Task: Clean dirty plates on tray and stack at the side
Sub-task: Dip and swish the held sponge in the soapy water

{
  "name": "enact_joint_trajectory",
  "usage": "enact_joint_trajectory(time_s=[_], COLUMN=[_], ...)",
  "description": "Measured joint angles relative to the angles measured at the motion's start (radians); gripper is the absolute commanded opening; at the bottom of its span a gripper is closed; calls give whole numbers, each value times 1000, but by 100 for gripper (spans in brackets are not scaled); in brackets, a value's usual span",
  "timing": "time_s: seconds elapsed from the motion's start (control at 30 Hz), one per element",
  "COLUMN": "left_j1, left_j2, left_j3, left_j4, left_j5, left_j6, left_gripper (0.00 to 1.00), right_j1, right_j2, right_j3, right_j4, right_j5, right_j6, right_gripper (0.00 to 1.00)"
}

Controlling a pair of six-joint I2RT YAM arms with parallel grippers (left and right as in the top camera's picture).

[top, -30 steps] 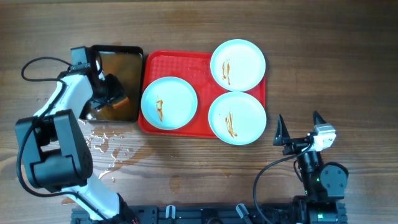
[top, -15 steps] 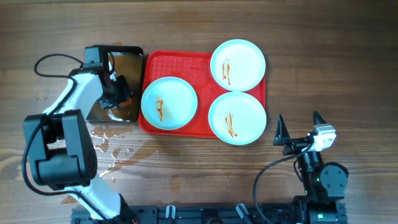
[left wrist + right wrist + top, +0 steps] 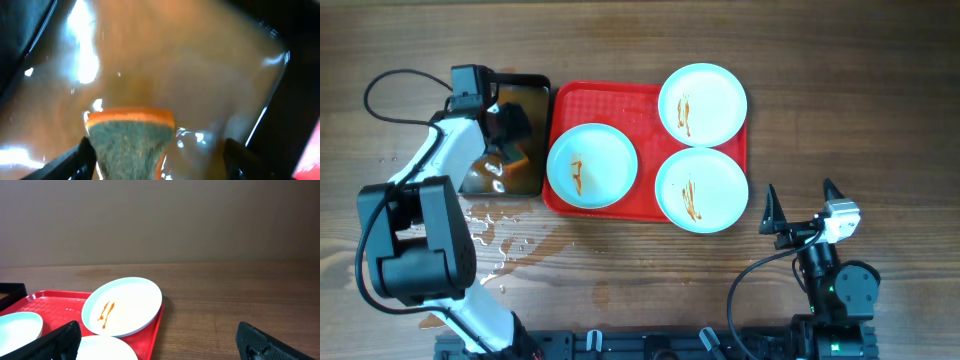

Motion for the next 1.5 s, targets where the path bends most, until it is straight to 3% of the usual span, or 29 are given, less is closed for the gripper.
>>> enact_joint_trajectory(time_s=[0.2,0.3,0.37,0.47,0.5,0.67,0.7,0.73,0.77,0.8,0.9,1.1,1.23,1.33,1.43,1.5], left_j1=[0,0,0,1,1,1,1,1,1,1,1,1,1,1,1,1], left_j2=[12,63,75,79,81,86,86,84,81,75,26,-15,-12,-5,-5,-4], left_j3=[0,1,9,8,8,8,8,8,8,8,8,9,6,-23,-39,-40], left_j4=[43,45,57,71,72,72,72,71,67,59,8,-214,-241,-200,-182,-178], left_j5=[-6,-6,-17,-18,-18,-17,-17,-17,-17,-17,-17,-13,17,29,33,40], left_j6=[-2,-2,3,-2,2,-1,-1,-1,1,2,-1,0,-1,0,14,25], left_gripper=[73,69,53,13,4,4,9,30,58,67,68,61,60,49,4,4], right_j1=[0,0,0,0,0,0,0,0,0,0,0,0,0,0,0,0], right_j2=[0,0,0,0,0,0,0,0,0,0,0,0,0,0,0,0], right_j3=[0,0,0,0,0,0,0,0,0,0,0,0,0,0,0,0], right_j4=[0,0,0,0,0,0,0,0,0,0,0,0,0,0,0,0], right_j5=[0,0,0,0,0,0,0,0,0,0,0,0,0,0,0,0], right_j6=[0,0,0,0,0,0,0,0,0,0,0,0,0,0,0,0], right_gripper=[100,100,100,100,100,100,100,100,100,100,100,100,100,100,100,100])
